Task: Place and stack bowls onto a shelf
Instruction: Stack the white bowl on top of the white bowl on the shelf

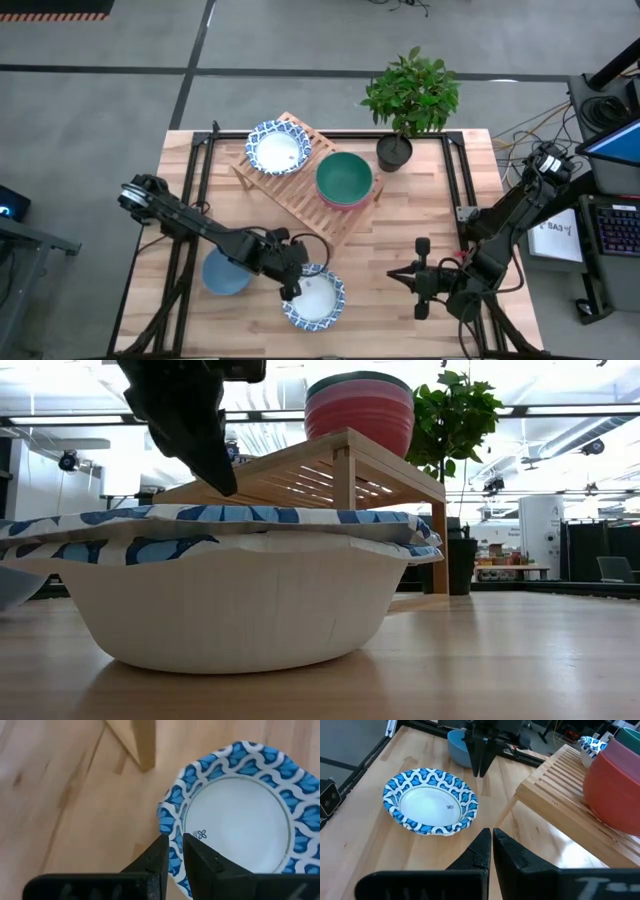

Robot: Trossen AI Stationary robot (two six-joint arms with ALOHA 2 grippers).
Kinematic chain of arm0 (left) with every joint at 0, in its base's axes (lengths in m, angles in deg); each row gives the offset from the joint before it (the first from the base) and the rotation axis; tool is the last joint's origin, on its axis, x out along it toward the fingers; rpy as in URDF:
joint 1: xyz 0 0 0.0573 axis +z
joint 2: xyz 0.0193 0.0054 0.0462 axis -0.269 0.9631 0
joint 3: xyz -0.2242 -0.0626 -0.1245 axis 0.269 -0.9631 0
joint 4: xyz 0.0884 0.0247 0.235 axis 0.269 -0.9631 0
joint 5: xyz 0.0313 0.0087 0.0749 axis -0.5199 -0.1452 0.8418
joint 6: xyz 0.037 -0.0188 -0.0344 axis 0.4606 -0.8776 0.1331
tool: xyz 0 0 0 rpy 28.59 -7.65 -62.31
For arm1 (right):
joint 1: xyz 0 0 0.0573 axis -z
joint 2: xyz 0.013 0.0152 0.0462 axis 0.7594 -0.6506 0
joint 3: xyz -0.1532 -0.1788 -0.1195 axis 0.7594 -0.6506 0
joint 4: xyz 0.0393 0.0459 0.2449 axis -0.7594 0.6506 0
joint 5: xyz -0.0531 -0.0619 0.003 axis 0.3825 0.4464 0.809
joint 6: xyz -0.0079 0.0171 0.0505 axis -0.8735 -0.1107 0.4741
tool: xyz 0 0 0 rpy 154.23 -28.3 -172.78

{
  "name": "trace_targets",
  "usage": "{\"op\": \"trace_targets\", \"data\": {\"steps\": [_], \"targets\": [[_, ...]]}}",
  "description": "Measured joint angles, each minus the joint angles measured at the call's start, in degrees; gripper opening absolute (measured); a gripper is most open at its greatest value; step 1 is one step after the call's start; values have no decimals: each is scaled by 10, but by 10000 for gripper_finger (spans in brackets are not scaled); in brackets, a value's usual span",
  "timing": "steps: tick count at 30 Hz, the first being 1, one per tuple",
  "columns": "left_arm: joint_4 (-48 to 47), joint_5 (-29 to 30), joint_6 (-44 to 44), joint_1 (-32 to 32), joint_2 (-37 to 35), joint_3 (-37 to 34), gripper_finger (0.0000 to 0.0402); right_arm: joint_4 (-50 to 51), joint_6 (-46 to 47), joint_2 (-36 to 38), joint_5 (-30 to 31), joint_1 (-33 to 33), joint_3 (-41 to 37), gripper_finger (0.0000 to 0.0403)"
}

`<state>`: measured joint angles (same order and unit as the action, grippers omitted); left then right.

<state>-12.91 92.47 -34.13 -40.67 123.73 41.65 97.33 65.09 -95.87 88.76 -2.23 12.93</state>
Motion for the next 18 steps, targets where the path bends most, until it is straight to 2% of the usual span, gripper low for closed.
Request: {"op": "trace_targets", "data": {"steps": [4,8,18], "targets": [[-18,2,-49,5,-1,-1,46,-1,0,0,0,0,0,9],[-24,1,-112,10,0,-5,71,-1,0,0,0,0,0,9],[-23,29,-129,2,23,-7,140,-1,5,0,0,0,0,9]]}}
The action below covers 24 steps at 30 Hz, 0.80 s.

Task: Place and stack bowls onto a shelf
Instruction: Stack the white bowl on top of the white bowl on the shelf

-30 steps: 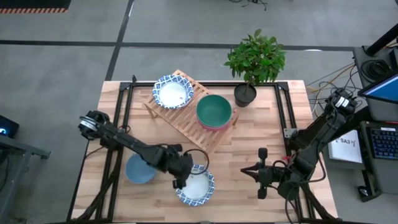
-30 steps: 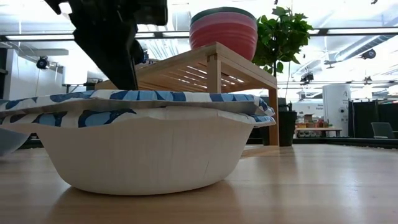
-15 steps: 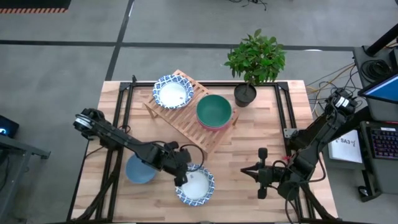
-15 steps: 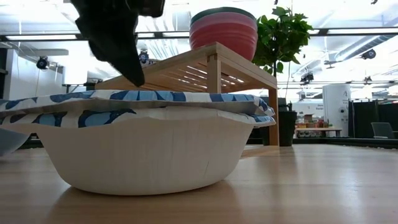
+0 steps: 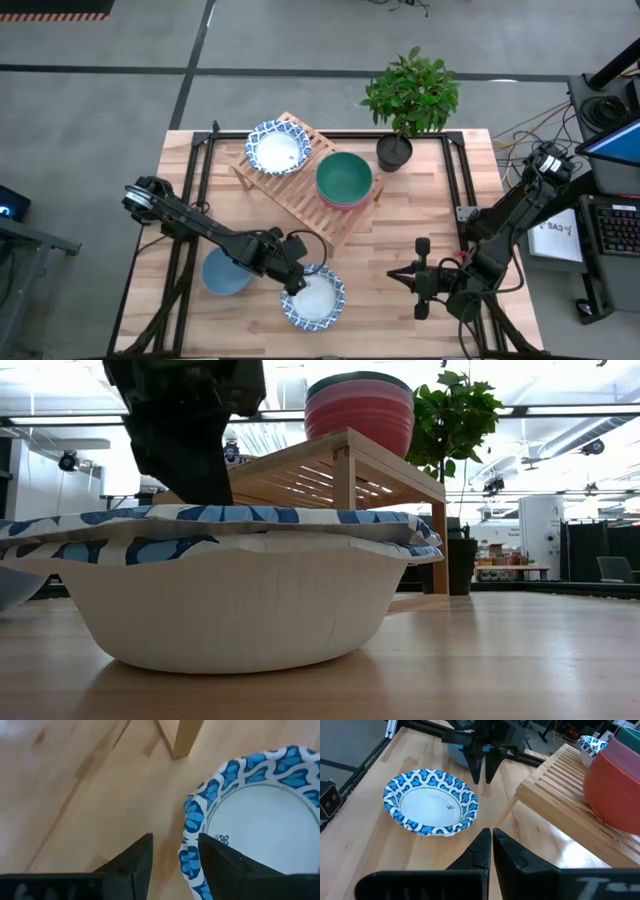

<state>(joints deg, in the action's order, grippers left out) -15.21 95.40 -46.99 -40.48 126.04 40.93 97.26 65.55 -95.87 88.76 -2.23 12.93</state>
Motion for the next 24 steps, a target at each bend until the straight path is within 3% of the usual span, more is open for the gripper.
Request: {"op": "trace_targets", "data": {"steps": [8,24], "targets": [[2,9,1,-1,19,0,139,0,0,0,0,0,0,9],[16,9,0,-1,44,0,88,0,0,0,0,0,0,9]]}}
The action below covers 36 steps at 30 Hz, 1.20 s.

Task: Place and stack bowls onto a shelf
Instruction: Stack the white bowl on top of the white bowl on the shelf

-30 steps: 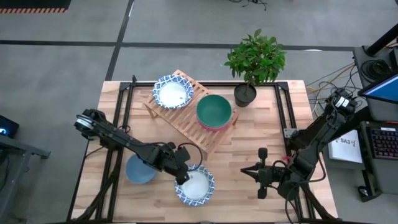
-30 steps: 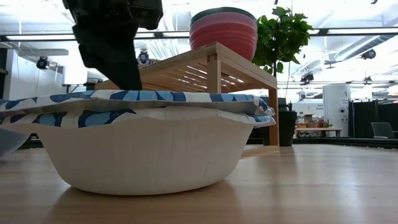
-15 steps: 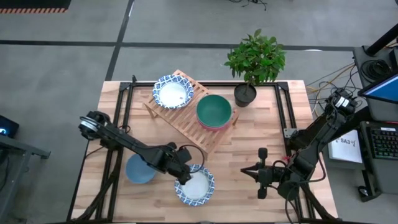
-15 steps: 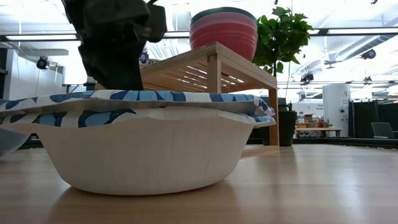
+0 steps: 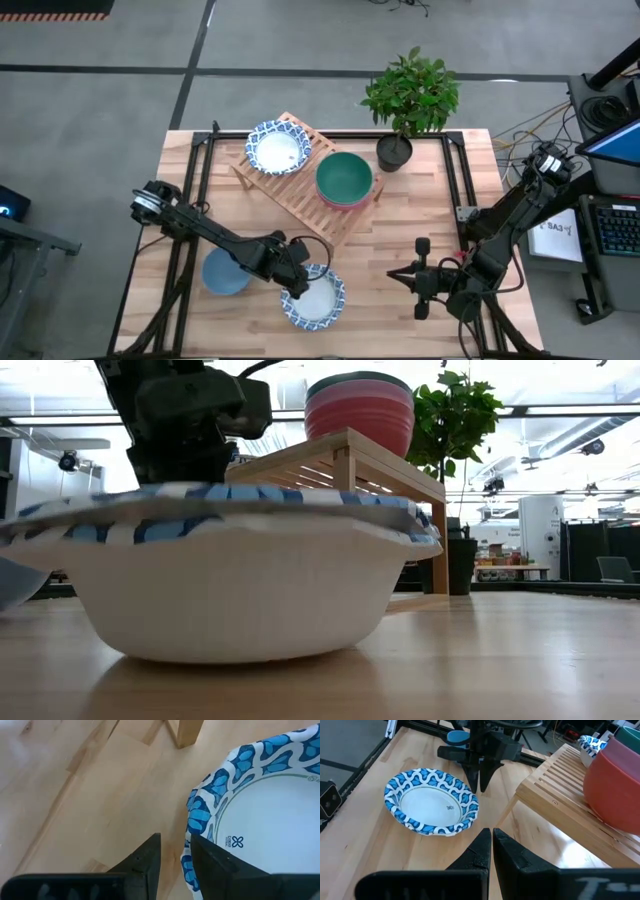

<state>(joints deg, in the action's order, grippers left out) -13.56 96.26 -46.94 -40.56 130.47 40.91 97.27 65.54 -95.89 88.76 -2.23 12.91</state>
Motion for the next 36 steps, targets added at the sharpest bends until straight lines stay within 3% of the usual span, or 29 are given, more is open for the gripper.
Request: {"op": "trace_targets", "data": {"steps": [7,13,19,26,36], "targets": [[2,-20,41,-6,-23,8,111,0,0,0,0,0,0,9],[5,12,97,-26,-22,-10,152,1,0,0,0,0,0,9],[75,9,101,-28,-21,-44,157,1,0,0,0,0,0,9],[101,-5,101,-29,-21,-57,129,2,0,0,0,0,0,9],[100,-5,92,-30,-21,-62,28,4,0,0,0,0,0,9]]}}
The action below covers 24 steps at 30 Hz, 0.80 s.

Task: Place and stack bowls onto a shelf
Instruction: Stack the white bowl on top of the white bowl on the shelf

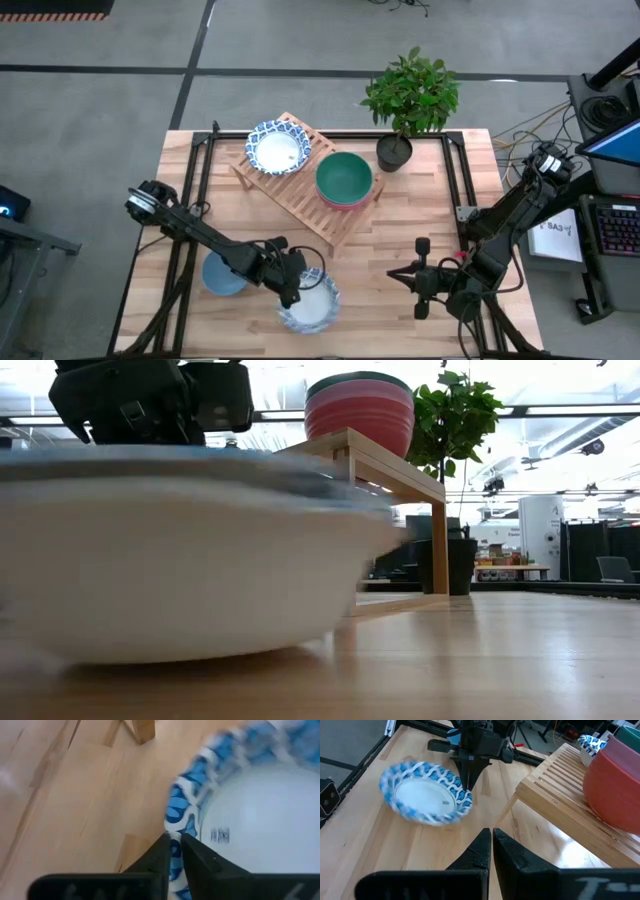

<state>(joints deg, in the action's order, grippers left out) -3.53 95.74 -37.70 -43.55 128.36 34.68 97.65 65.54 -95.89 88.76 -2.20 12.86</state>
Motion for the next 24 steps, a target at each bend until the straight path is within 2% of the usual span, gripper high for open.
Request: {"op": "trace_targets", "data": {"steps": [3,7,12,19,24], "targets": [[0,0,0,0,0,1,6,0,0,0,0,0,0,9],[-2,2,22,-6,0,17,3,0,0,0,0,0,0,9],[-30,41,53,-16,-1,51,1,1,0,0,0,0,0,9],[-131,107,60,-31,-12,106,0,3,-2,0,0,0,0,9],[-224,131,51,-40,-21,157,0,4,-2,0,0,0,0,9]]}}
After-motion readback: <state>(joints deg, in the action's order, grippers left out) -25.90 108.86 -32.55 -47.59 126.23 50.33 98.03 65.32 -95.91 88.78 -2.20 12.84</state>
